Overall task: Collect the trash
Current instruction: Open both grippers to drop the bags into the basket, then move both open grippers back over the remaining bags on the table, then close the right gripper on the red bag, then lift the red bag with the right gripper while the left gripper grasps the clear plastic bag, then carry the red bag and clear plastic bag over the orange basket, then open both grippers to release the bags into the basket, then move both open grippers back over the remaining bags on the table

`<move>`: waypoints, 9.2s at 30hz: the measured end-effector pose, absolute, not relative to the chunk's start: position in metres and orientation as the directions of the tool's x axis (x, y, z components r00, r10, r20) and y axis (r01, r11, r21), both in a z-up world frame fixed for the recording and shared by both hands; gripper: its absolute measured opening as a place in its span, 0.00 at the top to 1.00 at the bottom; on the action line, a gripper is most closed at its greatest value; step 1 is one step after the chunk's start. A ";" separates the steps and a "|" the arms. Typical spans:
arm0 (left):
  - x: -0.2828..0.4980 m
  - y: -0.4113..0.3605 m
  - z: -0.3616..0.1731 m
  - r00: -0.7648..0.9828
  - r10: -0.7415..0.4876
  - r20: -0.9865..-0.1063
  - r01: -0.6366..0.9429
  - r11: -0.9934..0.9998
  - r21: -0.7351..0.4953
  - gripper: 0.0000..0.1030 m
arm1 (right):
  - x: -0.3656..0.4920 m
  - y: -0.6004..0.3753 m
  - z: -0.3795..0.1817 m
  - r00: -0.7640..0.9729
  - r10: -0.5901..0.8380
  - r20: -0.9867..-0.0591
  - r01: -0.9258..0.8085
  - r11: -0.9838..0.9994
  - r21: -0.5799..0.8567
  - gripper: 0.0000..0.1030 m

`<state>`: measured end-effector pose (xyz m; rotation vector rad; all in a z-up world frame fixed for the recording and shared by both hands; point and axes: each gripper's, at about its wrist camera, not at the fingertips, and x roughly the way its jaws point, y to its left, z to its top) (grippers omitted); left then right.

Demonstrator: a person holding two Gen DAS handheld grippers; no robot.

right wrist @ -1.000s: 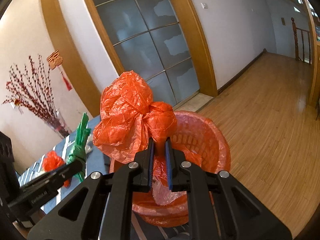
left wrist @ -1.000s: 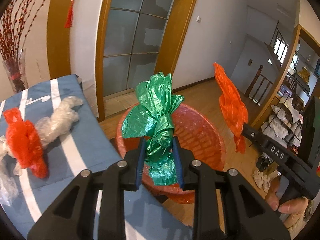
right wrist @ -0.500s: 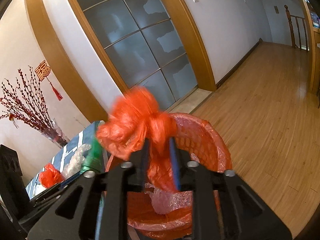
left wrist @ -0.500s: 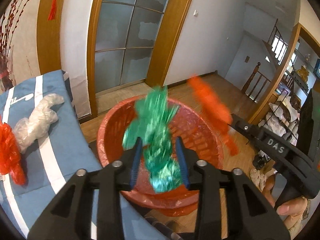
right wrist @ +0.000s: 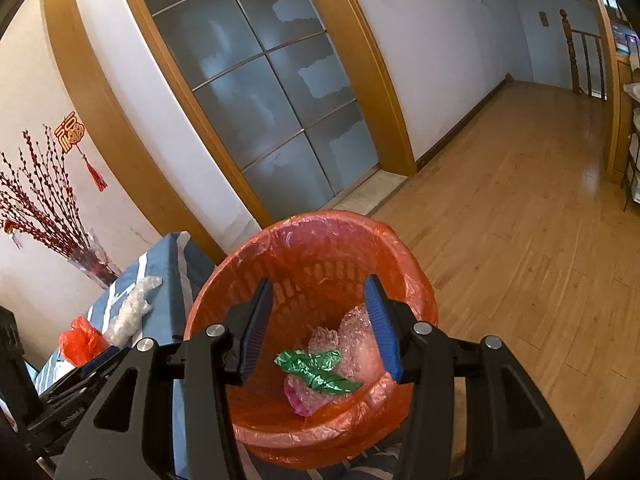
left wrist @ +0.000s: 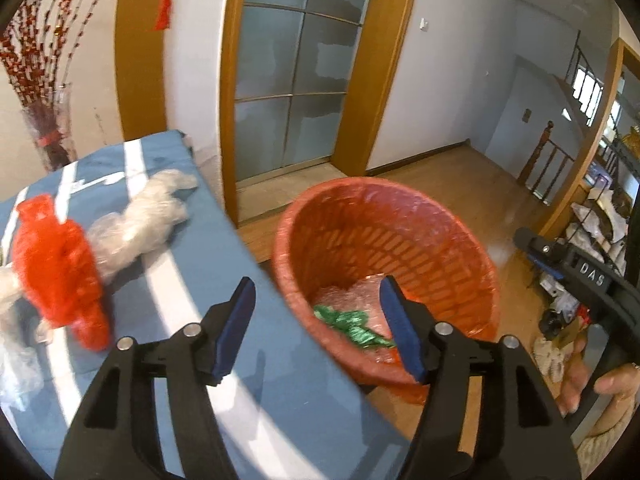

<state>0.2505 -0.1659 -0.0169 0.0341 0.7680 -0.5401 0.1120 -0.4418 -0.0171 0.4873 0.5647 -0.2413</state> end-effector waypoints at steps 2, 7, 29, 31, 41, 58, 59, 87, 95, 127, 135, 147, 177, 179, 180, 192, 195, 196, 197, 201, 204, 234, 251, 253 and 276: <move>0.248 -0.156 -0.017 0.597 -0.436 -0.673 0.462 0.873 -0.156 0.36 | 0.112 -0.437 -0.016 0.820 -0.082 -0.566 0.341 0.864 0.369 0.53; 0.244 -0.134 -0.019 0.609 -0.400 -0.684 0.422 0.895 -0.147 0.35 | 0.113 -0.423 -0.013 0.822 -0.065 -0.566 0.316 0.879 0.357 0.53; 0.214 0.034 0.001 0.732 -0.209 -0.649 0.140 0.978 -0.157 0.31 | 0.149 -0.281 0.009 0.799 0.163 -0.579 0.008 0.960 0.281 0.53; 0.211 0.051 0.003 0.744 -0.173 -0.645 0.104 0.984 -0.144 0.31 | 0.154 -0.261 0.010 0.789 0.197 -0.582 -0.035 0.960 0.277 0.53; 0.200 0.126 -0.002 0.762 -0.069 -0.644 -0.038 0.988 -0.150 0.30 | 0.184 -0.173 0.010 0.741 0.296 -0.603 -0.186 0.953 0.240 0.53; 0.192 0.180 -0.022 0.752 -0.058 -0.656 -0.095 0.976 -0.195 0.30 | 0.217 -0.123 -0.011 0.709 0.233 -0.666 -0.163 0.973 0.166 0.66; 0.192 0.181 -0.023 0.751 -0.058 -0.657 -0.096 0.976 -0.196 0.30 | 0.218 -0.121 -0.012 0.709 0.229 -0.667 -0.162 0.973 0.163 0.67; 0.198 0.160 -0.018 0.743 -0.106 -0.661 -0.044 0.978 -0.206 0.30 | 0.188 -0.130 0.024 0.782 0.270 -0.563 -0.225 0.963 0.148 0.95; 0.207 0.120 -0.010 0.731 -0.173 -0.660 0.029 0.974 -0.223 0.32 | 0.179 -0.151 0.025 0.793 0.243 -0.559 -0.195 0.970 0.145 0.95; 0.197 0.071 0.037 0.740 -0.197 -0.643 0.124 0.980 -0.157 0.96 | 0.141 -0.215 0.034 0.816 0.224 -0.533 -0.150 0.972 0.180 0.95; 0.178 0.035 0.062 0.752 -0.254 -0.608 0.201 0.967 -0.155 0.96 | 0.119 -0.242 0.050 0.847 0.210 -0.488 -0.130 0.973 0.193 0.95; 0.170 -0.043 0.079 0.729 -0.356 -0.584 0.337 0.930 -0.146 0.96 | 0.097 -0.296 0.057 0.878 0.142 -0.458 -0.046 0.976 0.214 0.95; 0.201 -0.213 0.049 0.570 -0.559 -0.602 0.588 0.789 -0.177 0.96 | 0.091 -0.417 0.037 0.886 -0.022 -0.463 0.179 0.938 0.298 0.95; 0.203 -0.219 0.045 0.565 -0.564 -0.602 0.597 0.783 -0.173 0.96 | 0.093 -0.420 0.035 0.886 -0.022 -0.463 0.183 0.934 0.307 0.95; 0.204 -0.221 0.044 0.563 -0.566 -0.602 0.601 0.781 -0.172 0.96 | 0.095 -0.422 0.034 0.885 -0.022 -0.464 0.186 0.932 0.311 0.95; 0.221 -0.238 0.014 0.527 -0.560 -0.639 0.614 0.771 -0.169 0.94 | 0.108 -0.432 0.019 0.881 0.012 -0.474 0.179 0.917 0.357 0.95; 0.225 -0.234 0.006 0.526 -0.544 -0.654 0.600 0.782 -0.168 0.79 | 0.109 -0.434 0.015 0.880 0.016 -0.475 0.180 0.914 0.364 0.84; 0.225 -0.233 0.004 0.530 -0.536 -0.657 0.592 0.789 -0.166 0.73 | 0.108 -0.434 0.014 0.879 0.014 -0.476 0.184 0.912 0.367 0.78; 0.225 -0.231 0.003 0.533 -0.531 -0.659 0.586 0.793 -0.165 0.69 | 0.108 -0.435 0.014 0.880 0.010 -0.475 0.188 0.911 0.368 0.64; 0.227 -0.219 0.000 0.548 -0.504 -0.668 0.562 0.813 -0.153 0.61 | 0.103 -0.436 0.013 0.881 -0.010 -0.474 0.203 0.911 0.358 0.57; 0.228 -0.203 -0.001 0.565 -0.482 -0.670 0.537 0.831 -0.145 0.53 | 0.101 -0.436 0.013 0.880 -0.026 -0.474 0.216 0.912 0.350 0.54; 0.226 -0.083 -0.007 0.667 -0.297 -0.683 0.332 0.940 -0.085 0.35 | 0.111 -0.381 0.025 0.869 -0.009 -0.495 0.158 0.953 0.260 0.53; 0.219 0.027 -0.009 0.723 -0.134 -0.678 0.139 0.989 -0.047 0.35 | 0.136 -0.301 0.019 0.841 0.100 -0.532 0.016 0.978 0.209 0.53; 0.220 0.043 -0.009 0.730 -0.101 -0.676 0.104 0.994 -0.036 0.35 | 0.138 -0.291 0.017 0.835 0.113 -0.539 -0.004 0.980 0.200 0.53; 0.271 0.165 -0.033 0.684 0.085 -0.725 -0.225 0.970 -0.098 0.35 | 0.153 -0.240 -0.004 0.788 0.150 -0.597 -0.075 0.986 0.149 0.53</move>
